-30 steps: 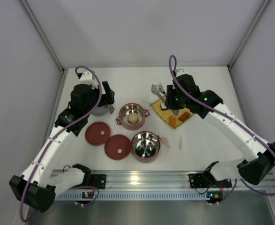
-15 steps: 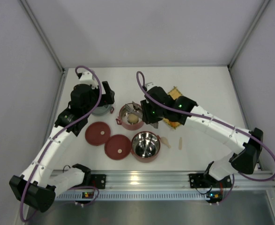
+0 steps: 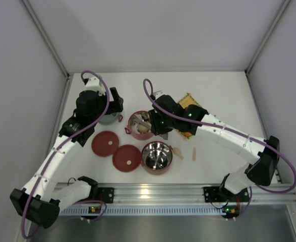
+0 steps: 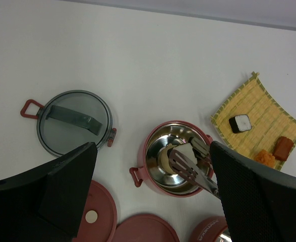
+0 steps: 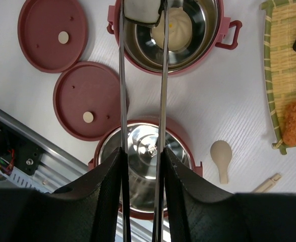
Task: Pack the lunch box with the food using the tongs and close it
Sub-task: Place the fake food in the packing box.
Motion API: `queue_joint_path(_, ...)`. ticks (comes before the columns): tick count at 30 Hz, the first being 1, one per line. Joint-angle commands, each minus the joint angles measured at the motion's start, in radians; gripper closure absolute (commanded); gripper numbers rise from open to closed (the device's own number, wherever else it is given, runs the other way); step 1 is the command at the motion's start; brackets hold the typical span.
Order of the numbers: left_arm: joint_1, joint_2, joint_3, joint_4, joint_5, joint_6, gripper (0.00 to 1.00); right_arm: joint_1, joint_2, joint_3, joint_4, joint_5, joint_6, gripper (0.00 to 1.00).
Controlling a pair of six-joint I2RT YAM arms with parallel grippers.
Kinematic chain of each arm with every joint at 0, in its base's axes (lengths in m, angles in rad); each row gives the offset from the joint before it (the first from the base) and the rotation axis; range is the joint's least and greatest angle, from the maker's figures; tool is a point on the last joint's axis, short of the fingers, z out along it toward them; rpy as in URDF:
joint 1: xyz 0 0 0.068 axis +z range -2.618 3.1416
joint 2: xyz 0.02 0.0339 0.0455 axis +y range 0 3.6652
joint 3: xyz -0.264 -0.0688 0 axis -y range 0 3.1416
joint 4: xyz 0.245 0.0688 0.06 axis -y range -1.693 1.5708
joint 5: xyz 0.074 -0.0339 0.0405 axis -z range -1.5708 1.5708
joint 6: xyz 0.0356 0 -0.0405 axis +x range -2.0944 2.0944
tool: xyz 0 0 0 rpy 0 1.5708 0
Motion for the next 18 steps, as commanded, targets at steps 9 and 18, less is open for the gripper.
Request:
queue_joint_path(9, 0.003, -0.013, 0.029, 0.011, 0.013, -0.005, 0.01, 0.019, -0.013, 0.019, 0.068, -0.008, -0.002, 0.58)
queue_joint_path(18, 0.003, -0.011, 0.029, 0.011, 0.011, -0.005, 0.01, 0.019, -0.029, 0.028, 0.060, 0.008, -0.003, 0.55)
